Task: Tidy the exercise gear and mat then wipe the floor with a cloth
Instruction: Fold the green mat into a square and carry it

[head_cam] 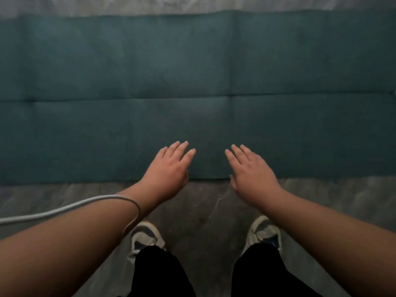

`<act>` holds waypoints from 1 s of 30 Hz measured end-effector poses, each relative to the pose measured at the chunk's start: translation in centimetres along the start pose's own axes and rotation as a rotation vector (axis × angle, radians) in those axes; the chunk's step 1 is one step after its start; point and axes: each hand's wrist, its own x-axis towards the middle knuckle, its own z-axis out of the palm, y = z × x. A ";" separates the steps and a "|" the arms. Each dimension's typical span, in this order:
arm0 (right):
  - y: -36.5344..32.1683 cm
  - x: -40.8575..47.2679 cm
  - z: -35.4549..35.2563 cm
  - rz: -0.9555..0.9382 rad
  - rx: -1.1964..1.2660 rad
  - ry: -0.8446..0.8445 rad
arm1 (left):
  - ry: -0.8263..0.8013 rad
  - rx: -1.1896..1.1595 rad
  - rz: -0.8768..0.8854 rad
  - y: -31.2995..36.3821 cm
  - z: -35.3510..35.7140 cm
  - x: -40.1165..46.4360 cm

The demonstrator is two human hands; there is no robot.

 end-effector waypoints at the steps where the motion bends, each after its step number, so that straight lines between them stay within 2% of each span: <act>1: 0.8 1.6 2.2 -0.044 -0.030 -0.002 | -0.020 0.039 0.025 -0.6 2.4 1.7; 5: 3.8 6.0 8.1 -0.201 -0.166 0.013 | -0.032 0.150 0.106 -3.1 8.7 6.7; 9: 5.6 7.1 11.2 -0.251 -0.239 -0.005 | -0.059 0.197 0.155 -4.4 11.9 7.6; 14: 5.7 7.6 10.3 -0.268 -0.334 -0.097 | -0.139 0.266 0.246 -5.8 10.5 7.7; 20: 3.8 7.2 8.7 -0.292 -0.354 -0.191 | -0.158 0.070 0.205 -4.1 8.7 6.3; 24: 4.5 7.6 7.5 -0.317 -0.285 -0.162 | -0.116 0.014 0.273 -4.0 8.5 5.1; 30: 3.9 6.5 5.0 -0.273 -0.262 0.061 | -0.088 0.068 0.280 -4.4 7.4 4.3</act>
